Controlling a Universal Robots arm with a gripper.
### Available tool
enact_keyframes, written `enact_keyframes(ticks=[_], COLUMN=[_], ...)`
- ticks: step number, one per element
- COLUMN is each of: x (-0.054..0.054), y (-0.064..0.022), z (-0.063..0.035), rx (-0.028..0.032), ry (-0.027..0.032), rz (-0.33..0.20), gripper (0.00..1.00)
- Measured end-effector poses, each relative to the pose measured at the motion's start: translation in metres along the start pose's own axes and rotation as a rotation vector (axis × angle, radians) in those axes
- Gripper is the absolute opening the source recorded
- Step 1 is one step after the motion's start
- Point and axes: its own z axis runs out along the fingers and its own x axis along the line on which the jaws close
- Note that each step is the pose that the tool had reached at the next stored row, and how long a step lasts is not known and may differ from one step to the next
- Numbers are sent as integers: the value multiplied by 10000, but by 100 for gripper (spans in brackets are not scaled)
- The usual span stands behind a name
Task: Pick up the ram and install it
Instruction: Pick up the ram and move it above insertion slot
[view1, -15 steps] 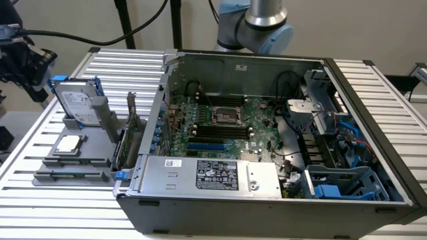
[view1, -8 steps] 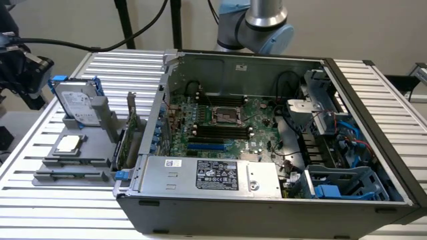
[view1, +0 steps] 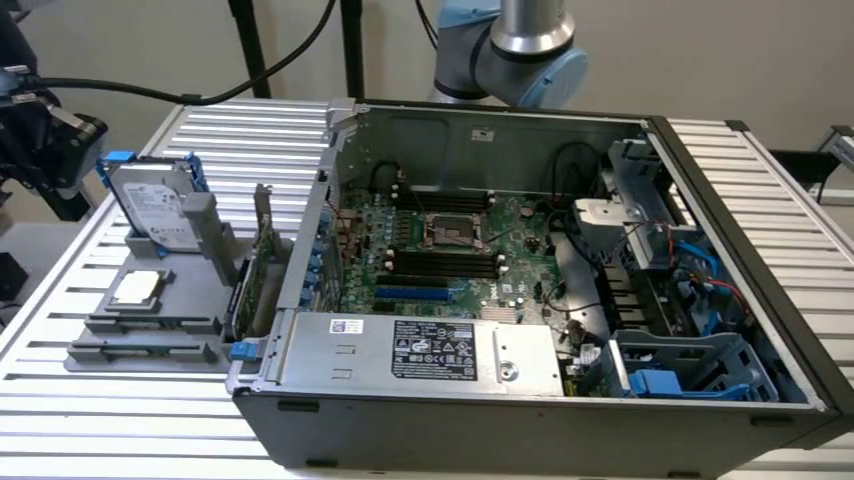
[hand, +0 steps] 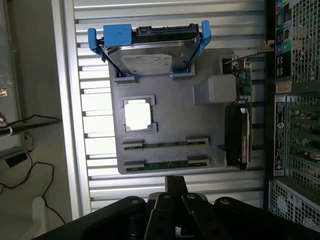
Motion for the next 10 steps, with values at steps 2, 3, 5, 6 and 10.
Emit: enact_keyframes(ticks=[2, 3, 5, 6, 10], x=[0, 0, 0, 0, 0], y=[0, 0, 0, 0, 0], z=[0, 0, 0, 0, -1], rx=[0, 0, 0, 0, -1], ry=[0, 0, 0, 0, -4], rz=[0, 0, 0, 0, -279], gripper=[11, 11, 11, 11, 11])
